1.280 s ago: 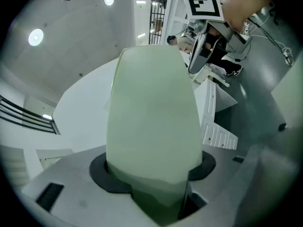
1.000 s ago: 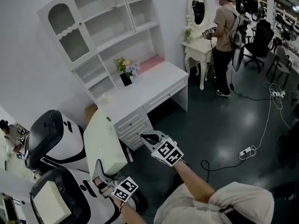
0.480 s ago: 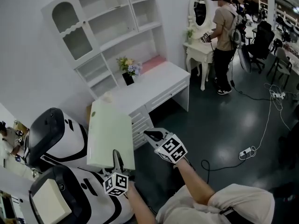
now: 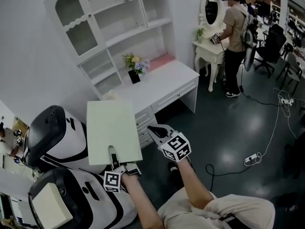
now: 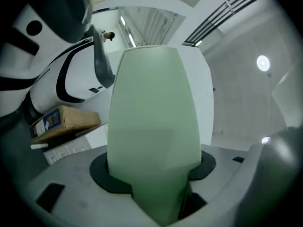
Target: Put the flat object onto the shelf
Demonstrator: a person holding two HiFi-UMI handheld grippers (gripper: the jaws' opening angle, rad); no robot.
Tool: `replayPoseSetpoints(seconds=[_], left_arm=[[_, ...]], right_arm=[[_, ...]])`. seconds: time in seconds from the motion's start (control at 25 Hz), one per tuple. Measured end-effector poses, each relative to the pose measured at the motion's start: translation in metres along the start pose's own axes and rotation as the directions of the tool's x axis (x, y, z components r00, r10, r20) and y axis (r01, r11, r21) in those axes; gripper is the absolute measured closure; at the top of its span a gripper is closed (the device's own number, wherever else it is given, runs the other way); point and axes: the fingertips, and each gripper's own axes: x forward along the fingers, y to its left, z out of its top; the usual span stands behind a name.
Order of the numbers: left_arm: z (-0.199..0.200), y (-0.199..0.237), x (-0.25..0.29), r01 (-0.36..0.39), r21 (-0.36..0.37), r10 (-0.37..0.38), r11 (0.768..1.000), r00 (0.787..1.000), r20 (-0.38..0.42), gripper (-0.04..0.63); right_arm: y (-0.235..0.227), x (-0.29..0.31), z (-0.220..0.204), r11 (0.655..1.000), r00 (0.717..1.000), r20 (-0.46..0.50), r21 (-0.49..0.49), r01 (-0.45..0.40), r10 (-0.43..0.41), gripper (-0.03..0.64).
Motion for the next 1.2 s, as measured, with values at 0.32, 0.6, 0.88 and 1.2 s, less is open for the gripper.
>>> replayPoseSetpoints(seconds=[0.32,0.6,0.88,1.2], left_arm=[[-0.004,0.035,0.041,0.014,-0.300,0.003,0.954,0.998,0.057,0.321],[0.003,0.047,0.075,-0.003,-0.385,0.038,0.923,0.996,0.085,0.321],[0.004,0.063,0.108,-0.086,-0.400,0.133,0.912,0.987,0.091,0.321],[0.020,0.067,0.146,-0.089,-0.394,0.153,0.915,0.979,0.134,0.321]], right_arm=[[-0.010,0.034,0.012,0.998,0.999,0.010,-0.047,-0.037,0.037,0.549],[-0.014,0.065,0.015,0.995,0.997,-0.002,-0.072,-0.071,0.071,0.549],[-0.040,0.102,0.016,0.994,0.997,-0.023,-0.083,-0.073,0.072,0.549],[-0.046,0.151,0.027,0.982,0.988,-0.023,-0.105,-0.154,0.153,0.548]])
